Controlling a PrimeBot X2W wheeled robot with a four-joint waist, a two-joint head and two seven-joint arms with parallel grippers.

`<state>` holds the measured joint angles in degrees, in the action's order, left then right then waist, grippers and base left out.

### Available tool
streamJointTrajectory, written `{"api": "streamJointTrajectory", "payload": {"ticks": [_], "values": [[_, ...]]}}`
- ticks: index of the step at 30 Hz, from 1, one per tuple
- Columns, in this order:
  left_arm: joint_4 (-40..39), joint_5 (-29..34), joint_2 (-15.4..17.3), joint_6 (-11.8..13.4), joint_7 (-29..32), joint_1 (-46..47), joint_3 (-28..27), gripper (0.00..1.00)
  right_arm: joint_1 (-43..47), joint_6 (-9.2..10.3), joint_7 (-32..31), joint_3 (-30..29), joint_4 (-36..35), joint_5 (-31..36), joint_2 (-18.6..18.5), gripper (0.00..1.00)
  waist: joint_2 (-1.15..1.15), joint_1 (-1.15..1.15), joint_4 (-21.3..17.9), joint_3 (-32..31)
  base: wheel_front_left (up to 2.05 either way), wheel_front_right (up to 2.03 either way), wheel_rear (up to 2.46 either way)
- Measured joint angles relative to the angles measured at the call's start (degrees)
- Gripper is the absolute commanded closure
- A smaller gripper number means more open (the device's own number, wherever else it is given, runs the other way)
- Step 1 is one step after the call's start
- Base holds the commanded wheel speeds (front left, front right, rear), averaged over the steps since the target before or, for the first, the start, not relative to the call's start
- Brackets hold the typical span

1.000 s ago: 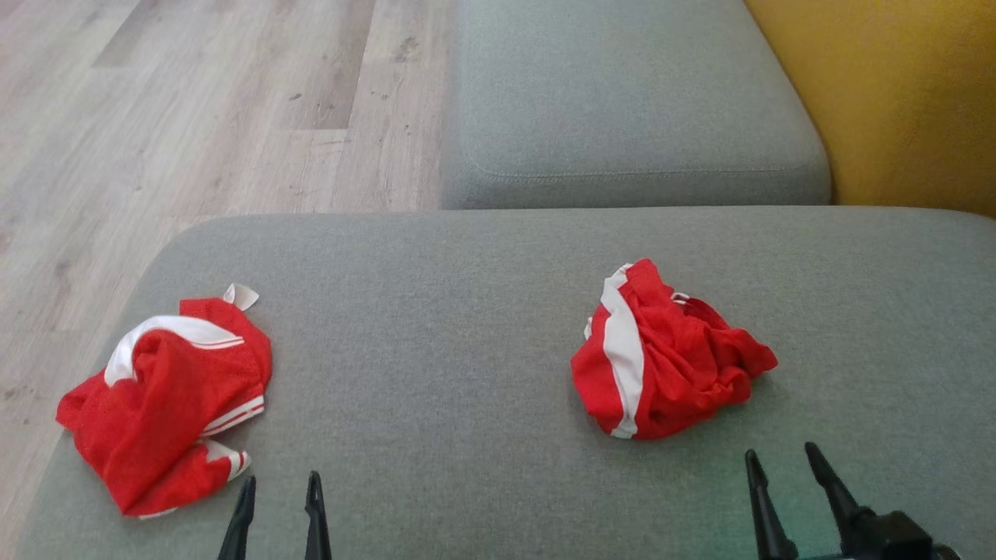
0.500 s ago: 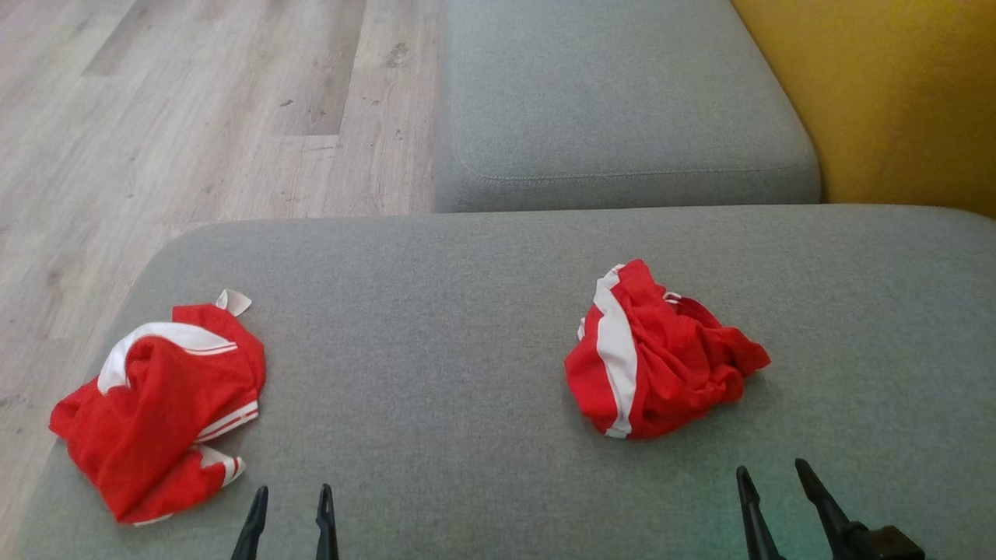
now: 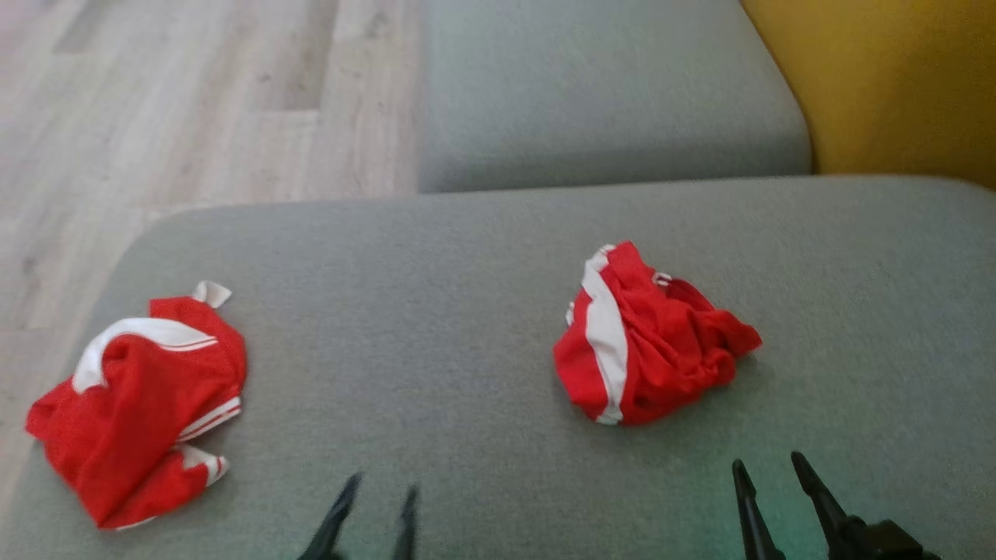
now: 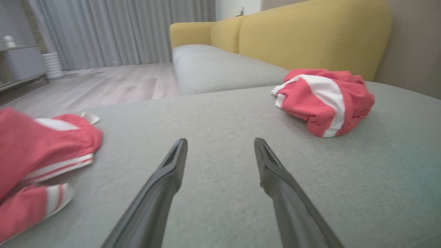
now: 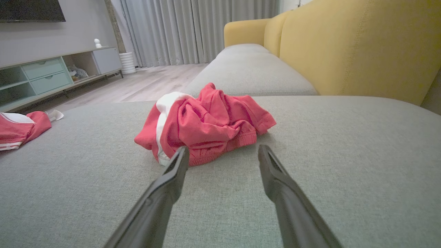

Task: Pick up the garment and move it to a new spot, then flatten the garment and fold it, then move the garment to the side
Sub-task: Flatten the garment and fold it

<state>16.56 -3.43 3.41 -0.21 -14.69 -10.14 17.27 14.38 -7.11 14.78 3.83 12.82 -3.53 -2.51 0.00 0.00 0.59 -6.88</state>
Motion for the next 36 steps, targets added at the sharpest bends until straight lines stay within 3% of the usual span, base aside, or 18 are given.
{"api": "streamJointTrajectory", "payload": {"ticks": [5, 18, 21, 25, 31, 32, 33, 36], "values": [[4.4, 0.8, 0.0, -1.8, 0.0, 8.4, 6.8, 0.00, -1.9, 0.00, 0.0, 1.5, -0.2, 0.0, -0.1, 0.00, 0.00, 0.00, -2.2, 2.4, 0.00, 0.00, 0.00], [16.1, -0.3, -0.3, -5.2, 0.0, 31.6, 28.8, 0.00, -8.8, 0.00, 0.0, 3.5, -0.5, 0.0, -0.5, 0.00, 0.00, 0.01, -12.4, 12.8, 0.00, 0.00, 0.00], [19.6, -1.0, -0.5, -5.0, 0.0, 35.5, 29.6, 0.00, -10.7, 0.00, 0.0, 3.9, -0.8, -0.5, -0.5, 0.00, 0.00, 0.02, -14.7, 15.4, 0.00, 0.00, 0.00], [24.9, -1.0, -0.5, -2.7, 0.0, 39.4, 29.4, 0.00, -12.0, 0.00, 0.0, 4.0, -1.1, -1.1, -0.4, 0.00, 0.00, 0.01, -17.1, 18.6, 0.00, 0.00, 0.00], [34.8, -3.9, -0.6, -3.9, -0.3, 43.4, 29.4, 0.00, -12.7, 0.00, 0.0, 4.7, -1.1, -1.5, -0.2, 0.00, 0.00, 0.00, -19.6, 21.5, 0.00, 0.00, 0.00], [34.8, -4.4, -0.6, -3.9, -0.3, 43.8, 29.8, 0.54, -12.7, 0.00, 0.0, 4.8, -1.1, -1.5, -0.2, 0.00, 0.00, 0.00, -19.9, 21.8, 0.00, 0.00, 0.00], [34.4, -4.9, -0.6, -4.3, -0.2, 44.3, 30.0, 1.00, -12.8, 0.00, 0.0, 4.9, -1.1, -1.5, -0.1, 0.00, 0.00, 0.00, -20.1, 22.0, 0.00, 0.00, 0.00], [30.5, -7.1, -0.5, -4.9, 0.0, 45.2, 31.1, 1.00, -13.3, 0.00, 0.0, 4.8, -0.9, -1.5, -0.1, 0.00, 0.00, 0.01, -20.5, 21.8, 0.00, 0.00, 0.00]]}}
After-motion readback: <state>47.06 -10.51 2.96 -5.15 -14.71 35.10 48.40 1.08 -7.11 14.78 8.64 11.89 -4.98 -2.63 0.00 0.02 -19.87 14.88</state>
